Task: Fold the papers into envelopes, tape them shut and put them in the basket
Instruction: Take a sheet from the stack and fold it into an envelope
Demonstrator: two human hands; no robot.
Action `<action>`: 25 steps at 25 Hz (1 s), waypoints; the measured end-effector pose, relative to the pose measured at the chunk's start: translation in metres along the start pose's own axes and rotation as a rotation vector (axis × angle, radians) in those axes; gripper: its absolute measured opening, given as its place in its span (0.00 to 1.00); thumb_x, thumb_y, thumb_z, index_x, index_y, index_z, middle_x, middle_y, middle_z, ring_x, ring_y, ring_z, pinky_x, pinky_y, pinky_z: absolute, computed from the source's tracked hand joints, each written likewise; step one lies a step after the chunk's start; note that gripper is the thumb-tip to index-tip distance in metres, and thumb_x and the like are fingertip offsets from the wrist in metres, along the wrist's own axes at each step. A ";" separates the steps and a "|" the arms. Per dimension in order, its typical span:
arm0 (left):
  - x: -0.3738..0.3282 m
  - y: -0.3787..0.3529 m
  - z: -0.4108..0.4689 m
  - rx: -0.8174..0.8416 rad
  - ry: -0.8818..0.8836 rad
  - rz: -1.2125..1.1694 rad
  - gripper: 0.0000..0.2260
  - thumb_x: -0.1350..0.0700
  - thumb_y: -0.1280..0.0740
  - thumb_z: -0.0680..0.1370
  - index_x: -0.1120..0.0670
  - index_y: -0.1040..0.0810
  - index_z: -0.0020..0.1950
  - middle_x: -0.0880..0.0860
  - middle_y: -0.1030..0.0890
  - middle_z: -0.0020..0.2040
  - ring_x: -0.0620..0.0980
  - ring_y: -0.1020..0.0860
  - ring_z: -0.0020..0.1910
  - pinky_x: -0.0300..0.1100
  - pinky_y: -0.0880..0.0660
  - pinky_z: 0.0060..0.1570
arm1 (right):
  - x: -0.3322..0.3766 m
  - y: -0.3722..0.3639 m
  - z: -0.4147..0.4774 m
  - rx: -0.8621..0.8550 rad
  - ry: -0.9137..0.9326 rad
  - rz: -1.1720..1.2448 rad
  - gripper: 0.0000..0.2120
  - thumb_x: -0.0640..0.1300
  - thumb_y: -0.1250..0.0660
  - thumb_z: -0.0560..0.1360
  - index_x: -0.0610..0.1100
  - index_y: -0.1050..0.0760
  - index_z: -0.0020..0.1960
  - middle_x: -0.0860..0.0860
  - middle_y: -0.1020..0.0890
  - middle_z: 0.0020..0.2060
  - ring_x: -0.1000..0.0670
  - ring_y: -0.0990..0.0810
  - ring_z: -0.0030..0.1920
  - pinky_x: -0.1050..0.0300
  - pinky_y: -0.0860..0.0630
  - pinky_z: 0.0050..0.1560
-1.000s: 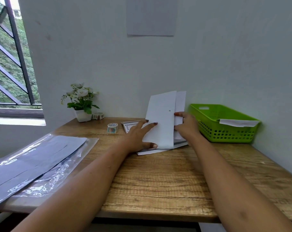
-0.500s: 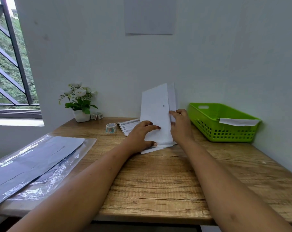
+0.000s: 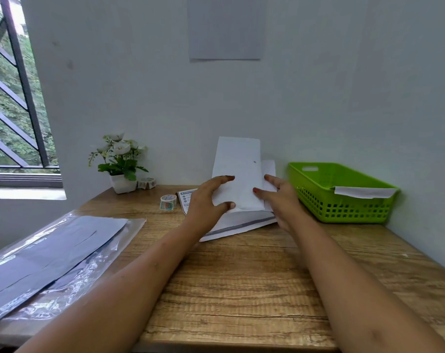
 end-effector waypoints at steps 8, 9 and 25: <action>-0.006 0.007 0.002 0.116 -0.047 0.038 0.20 0.57 0.28 0.73 0.46 0.25 0.64 0.45 0.25 0.65 0.41 0.31 0.66 0.37 0.38 0.67 | 0.007 0.000 0.000 -0.031 0.054 0.134 0.28 0.32 0.28 0.70 0.40 0.30 0.68 0.45 0.25 0.66 0.46 0.25 0.64 0.46 0.27 0.66; -0.006 0.007 0.002 0.140 -0.065 0.070 0.19 0.58 0.28 0.73 0.48 0.23 0.63 0.46 0.24 0.64 0.43 0.30 0.66 0.37 0.37 0.66 | 0.007 0.000 -0.001 -0.022 0.040 0.139 0.28 0.31 0.29 0.70 0.39 0.30 0.69 0.45 0.25 0.66 0.46 0.25 0.64 0.46 0.27 0.66; -0.009 -0.012 -0.004 0.349 -0.066 0.437 0.20 0.37 0.35 0.73 0.46 0.20 0.58 0.45 0.20 0.59 0.46 0.27 0.59 0.41 0.31 0.58 | -0.010 -0.006 -0.001 0.101 -0.109 -0.226 0.24 0.36 0.27 0.70 0.37 0.27 0.65 0.43 0.27 0.67 0.45 0.27 0.65 0.53 0.30 0.67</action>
Point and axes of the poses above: each hand's wrist, its own z-axis towards the middle knuckle, its own y-axis out of the back of the hand, x = y × z, the point moved 3 cm from there along z, towards the middle knuckle
